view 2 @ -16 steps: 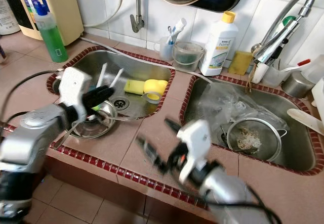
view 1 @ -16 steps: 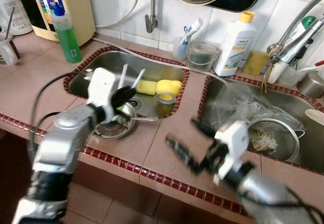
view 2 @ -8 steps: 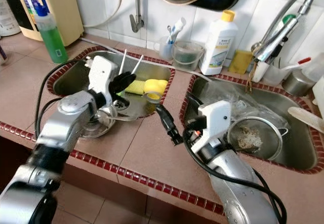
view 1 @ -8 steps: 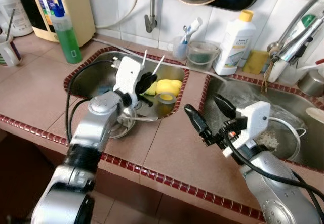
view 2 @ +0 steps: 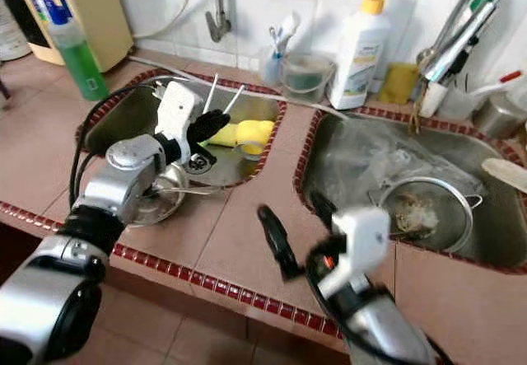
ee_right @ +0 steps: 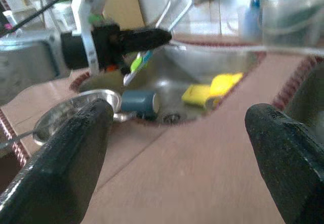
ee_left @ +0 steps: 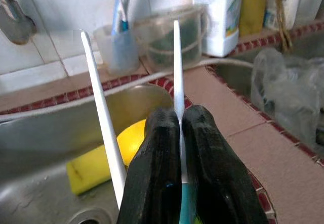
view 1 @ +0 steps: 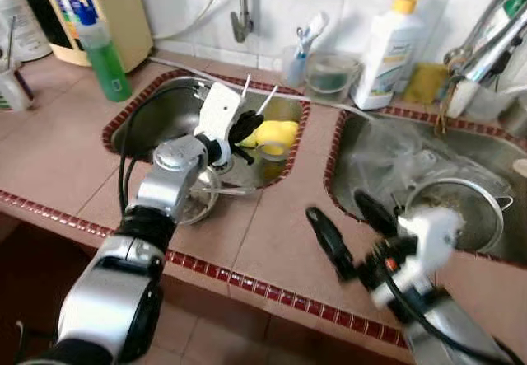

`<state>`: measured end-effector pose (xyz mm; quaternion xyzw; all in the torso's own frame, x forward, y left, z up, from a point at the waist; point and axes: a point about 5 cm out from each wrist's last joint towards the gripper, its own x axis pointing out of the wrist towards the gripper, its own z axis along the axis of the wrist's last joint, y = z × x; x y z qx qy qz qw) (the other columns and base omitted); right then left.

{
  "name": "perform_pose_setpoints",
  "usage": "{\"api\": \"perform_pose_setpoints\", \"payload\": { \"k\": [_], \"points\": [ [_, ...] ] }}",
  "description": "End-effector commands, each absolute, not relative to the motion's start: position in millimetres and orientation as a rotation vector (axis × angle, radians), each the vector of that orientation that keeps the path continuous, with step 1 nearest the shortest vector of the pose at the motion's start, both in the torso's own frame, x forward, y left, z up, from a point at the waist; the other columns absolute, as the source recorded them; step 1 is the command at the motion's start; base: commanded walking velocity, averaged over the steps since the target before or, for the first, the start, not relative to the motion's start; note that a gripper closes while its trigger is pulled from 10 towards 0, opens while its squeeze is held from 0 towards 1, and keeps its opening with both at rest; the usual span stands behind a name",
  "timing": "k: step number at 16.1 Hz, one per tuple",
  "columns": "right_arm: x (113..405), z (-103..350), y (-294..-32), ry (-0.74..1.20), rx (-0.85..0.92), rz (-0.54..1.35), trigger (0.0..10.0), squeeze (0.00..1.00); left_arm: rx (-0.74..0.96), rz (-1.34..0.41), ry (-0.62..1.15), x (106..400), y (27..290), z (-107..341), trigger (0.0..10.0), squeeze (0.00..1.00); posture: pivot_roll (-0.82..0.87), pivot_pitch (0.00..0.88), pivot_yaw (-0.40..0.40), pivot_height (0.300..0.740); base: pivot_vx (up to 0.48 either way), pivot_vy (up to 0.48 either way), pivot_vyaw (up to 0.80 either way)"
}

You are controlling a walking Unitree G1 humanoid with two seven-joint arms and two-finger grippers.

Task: Kitchen organization

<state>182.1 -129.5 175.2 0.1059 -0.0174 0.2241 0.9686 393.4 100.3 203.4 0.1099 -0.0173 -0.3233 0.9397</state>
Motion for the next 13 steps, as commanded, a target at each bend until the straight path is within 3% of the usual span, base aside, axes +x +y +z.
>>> {"api": "perform_pose_setpoints", "payload": {
  "k": [1,8,13],
  "points": [
    [172.2,180.9,-129.3,-0.040,0.220,0.459,10.0,0.00,0.238,-0.668,-0.030,396.3,100.2,207.3,10.0,0.00,-0.27,0.214,0.039,0.740,0.000,0.000,0.00],
    [139.7,184.0,-118.0,0.030,0.292,0.455,10.0,0.00,0.270,-0.637,-0.019,405.4,106.3,212.2,10.0,0.00,-0.31,0.259,0.062,0.740,0.000,0.000,0.00],
    [135.2,183.5,-117.3,0.048,0.297,0.450,10.0,0.00,0.308,-0.663,0.024,406.2,106.6,208.4,10.0,0.00,-0.31,0.256,0.068,0.740,0.000,0.000,0.00]
  ]
}}
